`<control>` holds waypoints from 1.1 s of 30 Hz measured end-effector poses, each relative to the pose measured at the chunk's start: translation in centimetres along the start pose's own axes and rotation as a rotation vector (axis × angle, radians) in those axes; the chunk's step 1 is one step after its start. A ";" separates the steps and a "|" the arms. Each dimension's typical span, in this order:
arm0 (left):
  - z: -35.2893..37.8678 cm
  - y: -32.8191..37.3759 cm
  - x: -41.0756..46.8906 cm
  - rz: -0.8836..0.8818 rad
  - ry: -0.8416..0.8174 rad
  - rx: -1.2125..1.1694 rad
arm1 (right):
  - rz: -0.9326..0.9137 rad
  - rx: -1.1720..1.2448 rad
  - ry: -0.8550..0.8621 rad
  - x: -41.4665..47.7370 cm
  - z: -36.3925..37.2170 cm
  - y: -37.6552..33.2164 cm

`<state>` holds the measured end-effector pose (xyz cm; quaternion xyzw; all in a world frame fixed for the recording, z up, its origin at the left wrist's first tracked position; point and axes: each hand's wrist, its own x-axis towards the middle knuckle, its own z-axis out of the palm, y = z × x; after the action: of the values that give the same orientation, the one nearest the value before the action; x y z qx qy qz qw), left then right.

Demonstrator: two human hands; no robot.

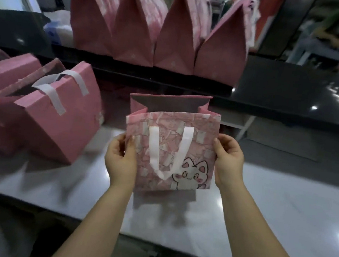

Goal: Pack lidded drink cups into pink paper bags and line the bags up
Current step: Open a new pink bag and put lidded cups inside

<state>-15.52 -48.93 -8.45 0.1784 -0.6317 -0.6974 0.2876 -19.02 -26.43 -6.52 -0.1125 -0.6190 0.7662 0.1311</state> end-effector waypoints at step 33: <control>29.9 2.8 -66.6 -0.329 -1.731 -0.014 | -0.379 0.099 1.593 -43.0 -62.4 -10.8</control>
<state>18.07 15.97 -9.20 -0.3258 -0.5900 -0.6244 -0.3949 42.95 18.50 -8.52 -0.5105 -0.3143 0.4477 0.6634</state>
